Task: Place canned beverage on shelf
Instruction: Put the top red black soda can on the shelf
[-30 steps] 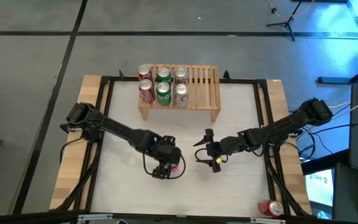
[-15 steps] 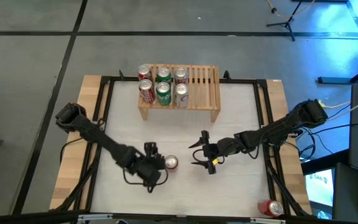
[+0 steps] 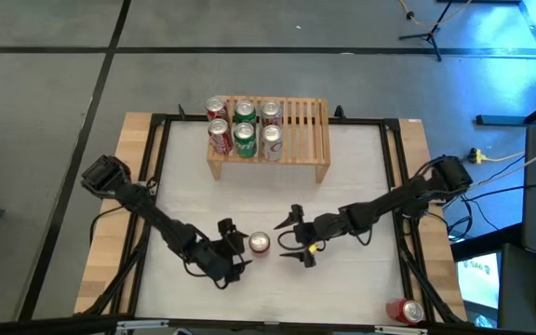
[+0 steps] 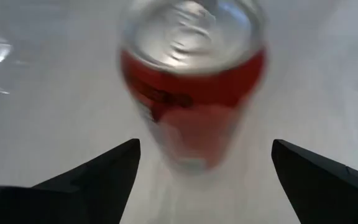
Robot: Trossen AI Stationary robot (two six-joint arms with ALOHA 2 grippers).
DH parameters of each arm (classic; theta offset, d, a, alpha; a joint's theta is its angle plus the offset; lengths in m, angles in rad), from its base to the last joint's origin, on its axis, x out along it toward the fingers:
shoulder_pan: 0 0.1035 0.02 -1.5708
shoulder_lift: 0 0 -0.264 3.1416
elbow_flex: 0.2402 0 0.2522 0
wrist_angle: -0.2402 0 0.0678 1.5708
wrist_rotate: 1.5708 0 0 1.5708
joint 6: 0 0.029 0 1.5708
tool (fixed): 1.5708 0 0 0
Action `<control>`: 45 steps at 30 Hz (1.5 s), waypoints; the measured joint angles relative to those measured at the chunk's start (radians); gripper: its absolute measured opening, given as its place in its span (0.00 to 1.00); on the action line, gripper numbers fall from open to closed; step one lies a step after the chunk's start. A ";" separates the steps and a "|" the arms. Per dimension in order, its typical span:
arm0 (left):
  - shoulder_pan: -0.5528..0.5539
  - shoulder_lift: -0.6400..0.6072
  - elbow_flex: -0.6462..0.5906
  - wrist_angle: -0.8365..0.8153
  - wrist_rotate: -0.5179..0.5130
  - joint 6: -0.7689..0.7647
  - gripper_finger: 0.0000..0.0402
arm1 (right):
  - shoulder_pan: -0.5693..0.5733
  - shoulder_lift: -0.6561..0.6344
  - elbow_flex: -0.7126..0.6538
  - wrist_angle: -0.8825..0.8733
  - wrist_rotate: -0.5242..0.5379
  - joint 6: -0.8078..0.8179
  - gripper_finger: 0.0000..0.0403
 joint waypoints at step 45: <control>0.002 0.000 -0.005 -0.038 -0.084 -0.018 0.88 | -0.022 0.310 0.167 0.272 0.043 0.002 0.88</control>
